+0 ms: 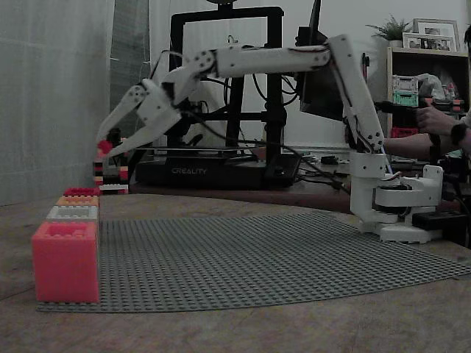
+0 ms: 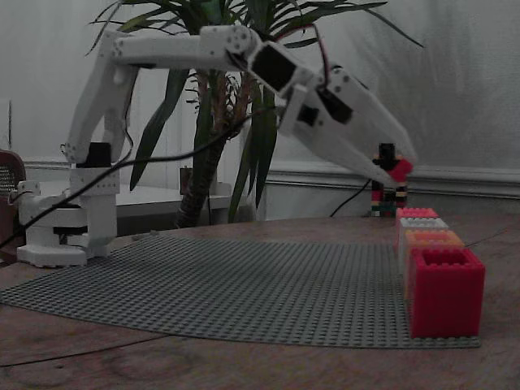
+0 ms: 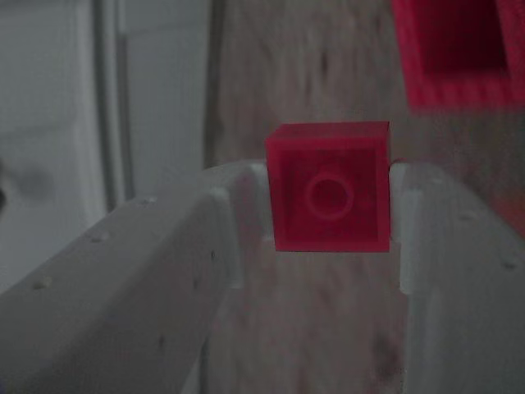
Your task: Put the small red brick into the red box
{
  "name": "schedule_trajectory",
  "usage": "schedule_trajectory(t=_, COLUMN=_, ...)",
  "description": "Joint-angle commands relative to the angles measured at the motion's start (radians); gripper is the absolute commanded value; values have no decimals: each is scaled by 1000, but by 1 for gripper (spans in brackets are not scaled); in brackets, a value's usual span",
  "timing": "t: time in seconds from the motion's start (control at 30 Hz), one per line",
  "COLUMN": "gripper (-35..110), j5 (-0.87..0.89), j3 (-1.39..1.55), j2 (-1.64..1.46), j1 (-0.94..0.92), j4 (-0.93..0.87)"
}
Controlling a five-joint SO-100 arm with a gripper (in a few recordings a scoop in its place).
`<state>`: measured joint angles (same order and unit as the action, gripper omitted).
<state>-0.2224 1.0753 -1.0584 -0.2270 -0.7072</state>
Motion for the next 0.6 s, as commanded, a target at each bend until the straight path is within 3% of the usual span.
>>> schedule_trajectory(t=0.0, gripper=0, j5=-26, j3=-224, j2=92, j1=-31, j4=25)
schedule_trajectory(t=0.43, gripper=0, j5=-5, j3=-422, j2=268, j1=-52, j4=25)
schedule_trajectory(t=0.57, gripper=8, j5=-9, j3=-422, j2=278, j1=-41, j4=11)
